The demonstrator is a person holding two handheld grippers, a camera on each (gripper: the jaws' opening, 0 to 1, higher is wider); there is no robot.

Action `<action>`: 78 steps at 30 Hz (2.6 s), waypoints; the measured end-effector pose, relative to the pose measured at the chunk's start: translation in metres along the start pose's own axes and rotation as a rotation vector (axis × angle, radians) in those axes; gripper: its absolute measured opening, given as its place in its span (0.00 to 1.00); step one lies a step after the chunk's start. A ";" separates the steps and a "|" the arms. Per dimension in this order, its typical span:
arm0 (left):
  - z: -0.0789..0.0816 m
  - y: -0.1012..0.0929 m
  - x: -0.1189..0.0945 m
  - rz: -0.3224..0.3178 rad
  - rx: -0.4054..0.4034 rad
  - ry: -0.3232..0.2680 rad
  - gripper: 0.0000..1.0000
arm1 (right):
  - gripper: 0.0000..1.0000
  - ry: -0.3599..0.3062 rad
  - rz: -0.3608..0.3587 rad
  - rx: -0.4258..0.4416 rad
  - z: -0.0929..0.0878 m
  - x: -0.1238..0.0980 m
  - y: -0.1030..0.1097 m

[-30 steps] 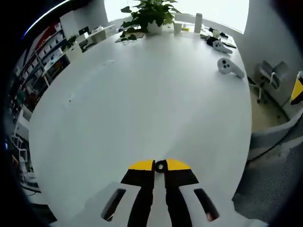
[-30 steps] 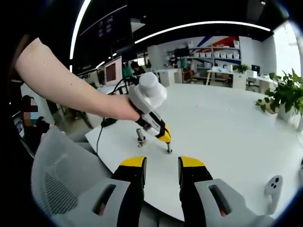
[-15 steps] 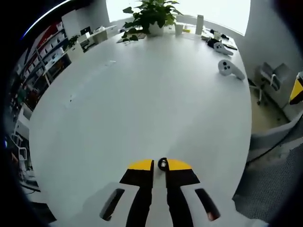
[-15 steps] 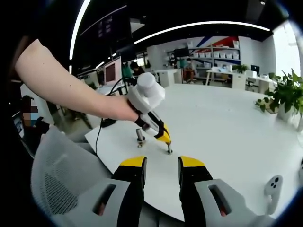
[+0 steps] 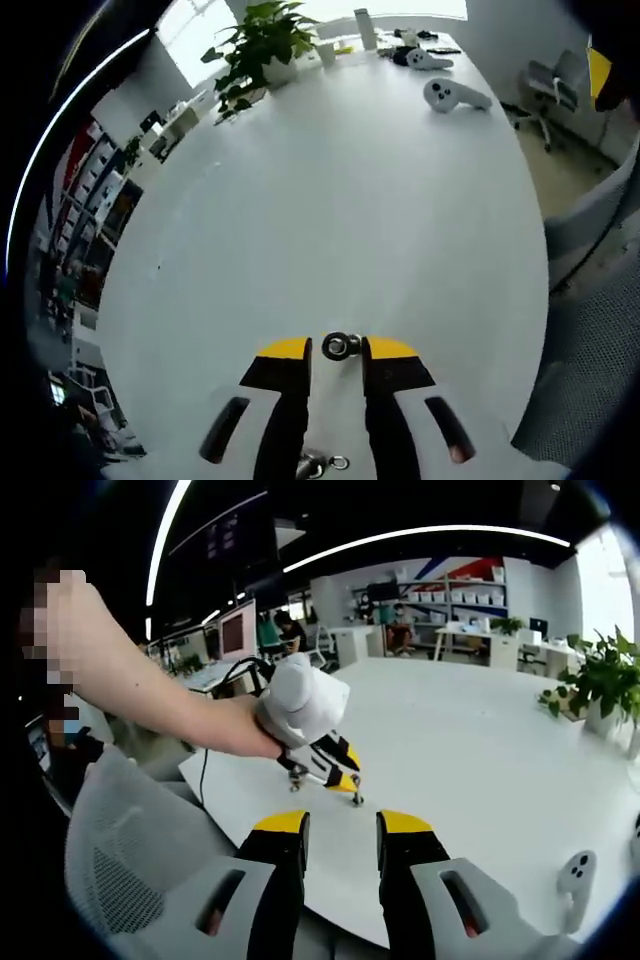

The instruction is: Place the washer onto the threaded stud by aligning its center hole with the stud, sliding it down to the base, and recovering from edge contact or off-axis alignment until the washer reaches the visible bottom stop.

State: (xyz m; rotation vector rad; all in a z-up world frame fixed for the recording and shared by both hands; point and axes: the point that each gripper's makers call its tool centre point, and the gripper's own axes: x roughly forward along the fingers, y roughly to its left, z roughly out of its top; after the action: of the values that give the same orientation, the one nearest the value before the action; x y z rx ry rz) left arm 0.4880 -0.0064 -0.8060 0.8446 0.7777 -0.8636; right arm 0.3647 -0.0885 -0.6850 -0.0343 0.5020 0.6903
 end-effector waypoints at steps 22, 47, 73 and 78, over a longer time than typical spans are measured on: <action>-0.006 -0.001 0.006 0.056 0.175 0.019 0.12 | 0.29 -0.004 -0.001 0.008 0.000 0.000 -0.001; -0.007 0.004 -0.004 0.071 0.140 -0.021 0.10 | 0.29 -0.003 0.001 0.008 0.000 0.000 -0.001; -0.004 0.005 -0.002 -0.027 -0.081 -0.023 0.10 | 0.29 -0.003 0.000 0.007 0.000 0.000 -0.001; -0.003 0.003 -0.002 -0.031 -0.070 -0.029 0.10 | 0.29 -0.003 0.002 0.006 0.000 0.000 -0.001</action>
State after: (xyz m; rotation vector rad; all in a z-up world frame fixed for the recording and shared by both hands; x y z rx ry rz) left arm 0.4894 -0.0022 -0.8047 0.7582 0.7926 -0.8691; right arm 0.3656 -0.0888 -0.6851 -0.0274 0.5011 0.6909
